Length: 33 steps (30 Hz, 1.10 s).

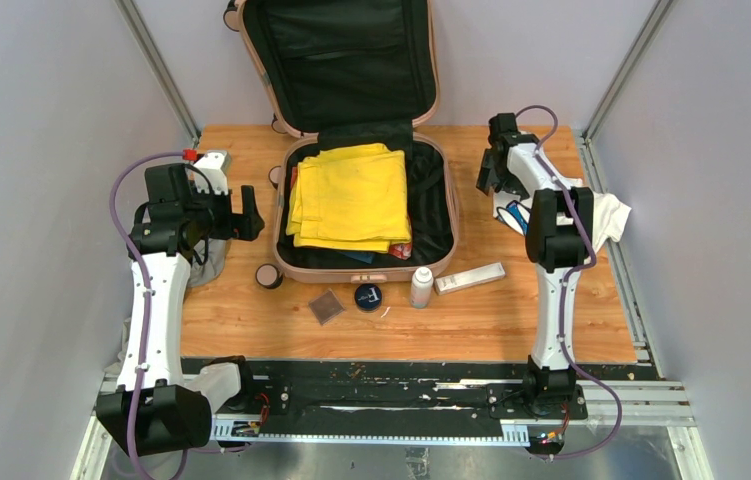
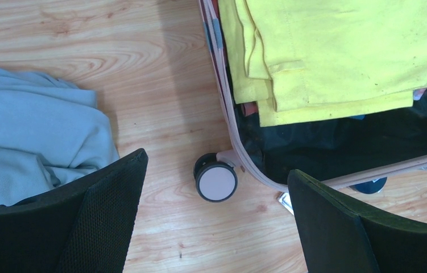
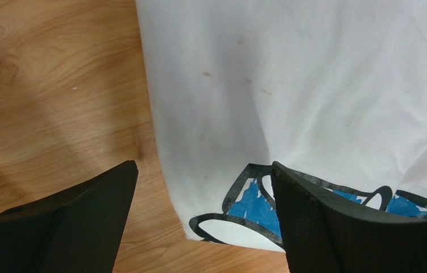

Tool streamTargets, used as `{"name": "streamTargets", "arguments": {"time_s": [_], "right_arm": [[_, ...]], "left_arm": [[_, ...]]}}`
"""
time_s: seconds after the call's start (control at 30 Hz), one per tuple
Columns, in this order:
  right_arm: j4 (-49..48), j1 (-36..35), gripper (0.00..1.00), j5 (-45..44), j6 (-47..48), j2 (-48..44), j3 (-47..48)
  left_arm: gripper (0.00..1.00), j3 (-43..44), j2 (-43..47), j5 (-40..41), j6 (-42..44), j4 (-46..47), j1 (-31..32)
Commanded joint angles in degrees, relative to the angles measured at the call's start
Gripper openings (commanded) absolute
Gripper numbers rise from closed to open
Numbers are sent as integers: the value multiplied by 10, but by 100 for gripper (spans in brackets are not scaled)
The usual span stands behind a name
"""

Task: Pack the luggage
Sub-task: Pick up the clothes from the corner of the board.

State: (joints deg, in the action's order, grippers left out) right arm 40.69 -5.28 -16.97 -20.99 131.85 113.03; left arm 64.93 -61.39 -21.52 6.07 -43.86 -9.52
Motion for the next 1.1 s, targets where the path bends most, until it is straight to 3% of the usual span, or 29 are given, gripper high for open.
{"name": "streamTargets", "arguments": {"time_s": [0.0,0.17,0.27,0.37,0.57,0.77,1.07], "right_arm": [[16,17,88,-16,-5,12,-28],[10,37,81,11,-10,10,-59],[6,48,71,37,-16,6,-76],[4,48,53,57,-18,-3,-87],[-38,81,2,123,-30,-49,-144],[-106,99,0,268,-56,-114,-192],[-255,99,0,554,-165,-199,-241]], "left_arm": [[100,7,0,9,12,-7,3],[100,9,1,12,13,-7,3],[100,12,4,12,10,-7,3],[100,14,9,12,9,-7,3],[100,16,18,13,10,-8,3],[100,23,23,11,10,-16,3],[100,38,31,14,13,-25,3]]}}
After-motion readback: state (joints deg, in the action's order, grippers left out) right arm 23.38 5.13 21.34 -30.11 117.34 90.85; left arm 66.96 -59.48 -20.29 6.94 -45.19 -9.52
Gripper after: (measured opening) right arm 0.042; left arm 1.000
